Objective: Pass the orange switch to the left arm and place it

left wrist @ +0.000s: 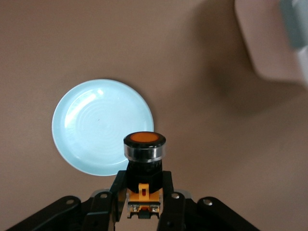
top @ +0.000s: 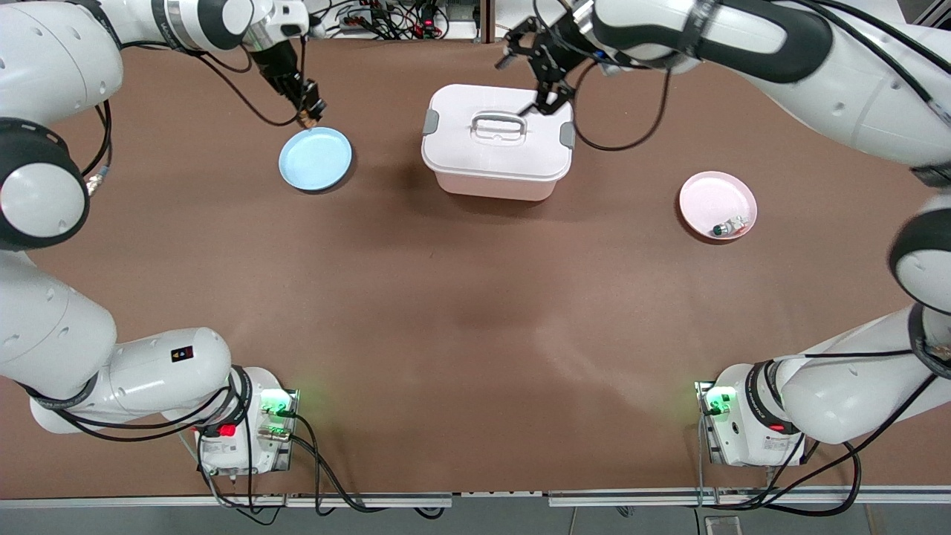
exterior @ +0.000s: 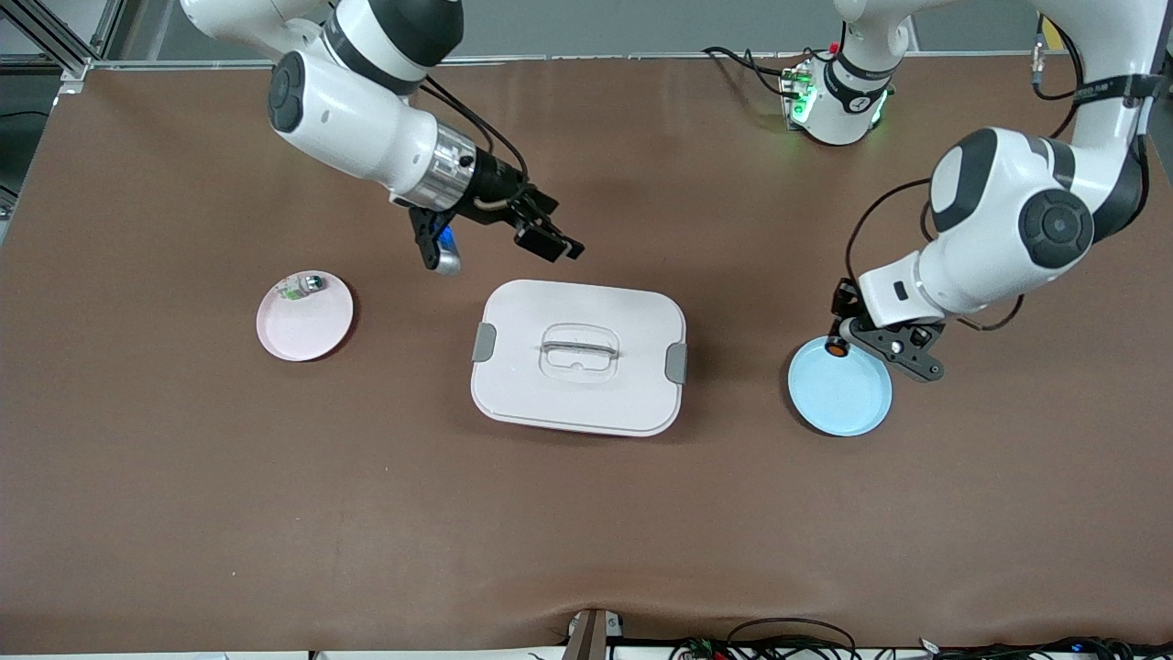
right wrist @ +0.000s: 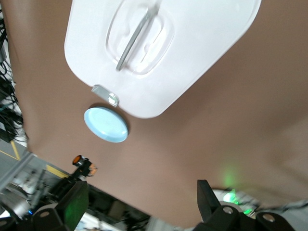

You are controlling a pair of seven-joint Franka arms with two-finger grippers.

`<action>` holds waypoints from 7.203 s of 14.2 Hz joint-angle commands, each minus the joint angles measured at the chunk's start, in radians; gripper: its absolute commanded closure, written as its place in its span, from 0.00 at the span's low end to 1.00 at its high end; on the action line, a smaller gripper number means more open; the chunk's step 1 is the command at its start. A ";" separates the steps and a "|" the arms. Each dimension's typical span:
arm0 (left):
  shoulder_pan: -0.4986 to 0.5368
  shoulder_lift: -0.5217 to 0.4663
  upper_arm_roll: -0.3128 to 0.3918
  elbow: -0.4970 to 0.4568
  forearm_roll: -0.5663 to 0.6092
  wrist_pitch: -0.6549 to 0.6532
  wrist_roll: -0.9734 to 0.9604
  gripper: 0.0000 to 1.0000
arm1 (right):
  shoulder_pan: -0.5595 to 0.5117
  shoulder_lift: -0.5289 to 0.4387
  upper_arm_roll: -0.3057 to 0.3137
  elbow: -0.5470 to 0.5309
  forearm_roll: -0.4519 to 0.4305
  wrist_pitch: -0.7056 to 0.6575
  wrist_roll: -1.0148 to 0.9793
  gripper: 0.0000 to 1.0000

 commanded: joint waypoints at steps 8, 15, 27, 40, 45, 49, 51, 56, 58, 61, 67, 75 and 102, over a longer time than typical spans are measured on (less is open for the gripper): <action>-0.014 0.229 -0.013 0.004 0.405 0.033 0.390 1.00 | -0.358 -0.267 0.010 -0.358 -0.385 -0.150 -0.824 0.00; -0.017 0.306 -0.011 0.008 0.486 0.165 0.577 1.00 | -0.650 -0.296 0.008 -0.314 -0.466 -0.276 -1.251 0.00; -0.005 0.364 -0.006 0.024 0.518 0.190 0.566 1.00 | -0.702 -0.095 0.013 0.275 -0.779 -0.637 -1.239 0.00; 0.005 0.216 -0.016 0.195 0.284 0.020 0.482 0.00 | -0.730 -0.008 0.013 0.383 -0.792 -0.638 -1.238 0.00; -0.003 0.207 -0.017 0.448 0.216 -0.261 0.248 0.00 | -0.733 -0.011 -0.008 0.394 -0.757 -0.640 -1.239 0.00; 0.003 0.155 -0.017 0.476 0.142 -0.319 -0.009 0.00 | -0.618 -0.010 -0.128 0.398 -0.714 -0.640 -1.238 0.00; 0.005 0.113 -0.013 0.476 0.105 -0.330 -0.099 0.00 | -0.575 -0.010 -0.178 0.398 -0.708 -0.638 -1.238 0.00; -0.001 0.033 -0.019 0.476 0.101 -0.476 -0.387 0.00 | -0.556 -0.017 -0.196 0.391 -0.706 -0.634 -1.247 0.00; -0.003 0.003 -0.020 0.476 0.104 -0.484 -0.495 0.00 | -0.534 -0.023 -0.205 0.369 -0.706 -0.624 -1.238 0.00; -0.006 0.001 -0.020 0.478 0.106 -0.542 -0.520 0.00 | -0.515 -0.025 -0.214 0.357 -0.700 -0.618 -1.236 0.00; 0.008 0.004 0.030 0.547 0.126 -0.576 -0.507 0.00 | -0.507 -0.028 -0.225 0.345 -0.700 -0.589 -1.245 0.00; 0.034 -0.014 0.050 0.579 0.141 -0.583 -0.481 0.00 | -0.504 -0.028 -0.222 0.374 -0.703 -0.581 -1.271 0.00; -0.353 -0.229 0.503 0.376 -0.047 -0.529 -0.491 0.00 | -0.495 -0.025 -0.220 0.420 -0.731 -0.686 -1.265 0.00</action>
